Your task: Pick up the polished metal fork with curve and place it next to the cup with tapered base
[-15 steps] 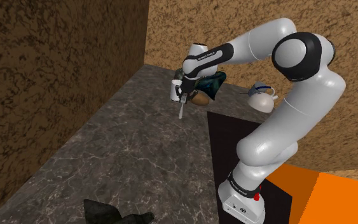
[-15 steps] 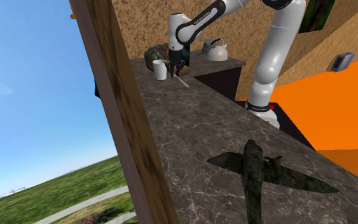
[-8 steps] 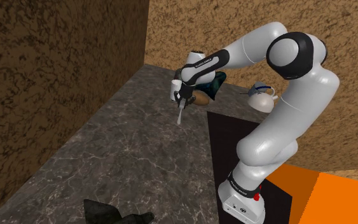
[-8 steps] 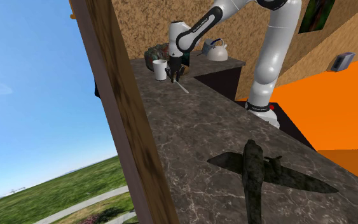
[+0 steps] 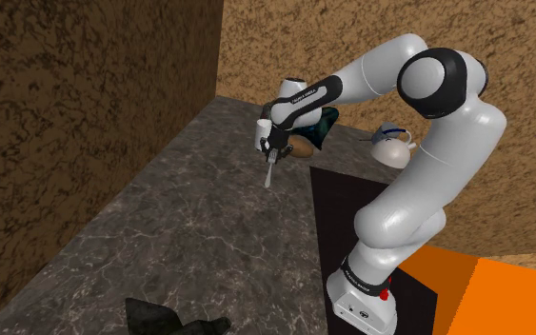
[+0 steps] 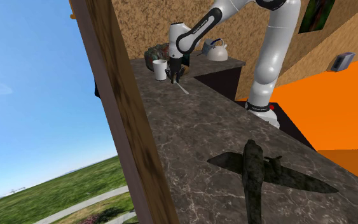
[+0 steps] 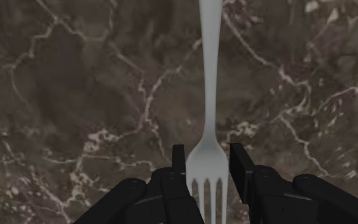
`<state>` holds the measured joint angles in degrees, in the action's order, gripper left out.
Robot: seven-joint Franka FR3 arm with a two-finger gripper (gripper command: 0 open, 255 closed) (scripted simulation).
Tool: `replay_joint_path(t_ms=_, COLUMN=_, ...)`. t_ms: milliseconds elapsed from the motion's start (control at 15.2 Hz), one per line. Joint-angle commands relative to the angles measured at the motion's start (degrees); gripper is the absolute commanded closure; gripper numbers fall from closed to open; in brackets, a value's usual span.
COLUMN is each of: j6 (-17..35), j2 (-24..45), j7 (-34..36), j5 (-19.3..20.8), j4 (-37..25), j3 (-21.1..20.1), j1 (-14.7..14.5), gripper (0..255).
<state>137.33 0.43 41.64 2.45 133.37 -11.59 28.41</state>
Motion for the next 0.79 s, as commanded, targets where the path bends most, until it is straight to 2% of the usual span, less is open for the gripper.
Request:
replay_joint_path(t_ms=0, j6=0.0, j2=0.0, j7=0.0, j5=0.0, j4=0.0, j3=0.0, j1=0.0, gripper=0)
replay_joint_path(t_ms=330, j6=0.0, j2=0.0, j7=0.0, j5=0.0, j4=0.0, j3=0.0, j1=0.0, gripper=0)
replay_joint_path(t_ms=594, j6=-7.2, j2=-4.9, j7=-1.1, j5=-1.5, j4=-2.5, j3=0.0, j1=-0.1, gripper=0)
replay_joint_path(t_ms=726, j6=-7.2, j2=-4.9, j7=-1.1, j5=-1.6, j4=-2.5, j3=0.0, j1=-0.1, gripper=0)
